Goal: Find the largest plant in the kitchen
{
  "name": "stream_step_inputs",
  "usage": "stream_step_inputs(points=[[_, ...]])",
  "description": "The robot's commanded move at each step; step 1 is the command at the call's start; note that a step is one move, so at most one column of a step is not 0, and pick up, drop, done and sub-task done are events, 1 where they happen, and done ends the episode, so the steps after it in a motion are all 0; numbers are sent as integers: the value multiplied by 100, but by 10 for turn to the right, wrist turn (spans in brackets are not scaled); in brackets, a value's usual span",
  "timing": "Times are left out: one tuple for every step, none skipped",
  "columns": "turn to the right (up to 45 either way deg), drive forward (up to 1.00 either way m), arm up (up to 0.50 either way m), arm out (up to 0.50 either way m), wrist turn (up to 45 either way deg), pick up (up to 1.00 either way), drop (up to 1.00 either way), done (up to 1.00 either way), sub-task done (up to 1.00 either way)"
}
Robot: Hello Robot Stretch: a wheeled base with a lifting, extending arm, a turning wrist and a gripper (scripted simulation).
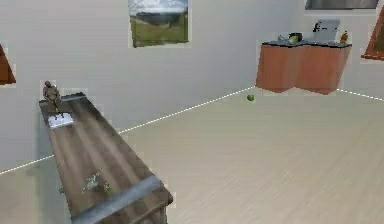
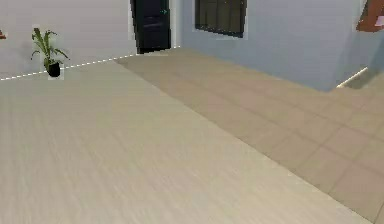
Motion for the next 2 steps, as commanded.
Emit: stream_step_inputs(points=[[450,0,0,0,0,0,0,0,0],[60,0,0,0,0,0,0,0,0]])
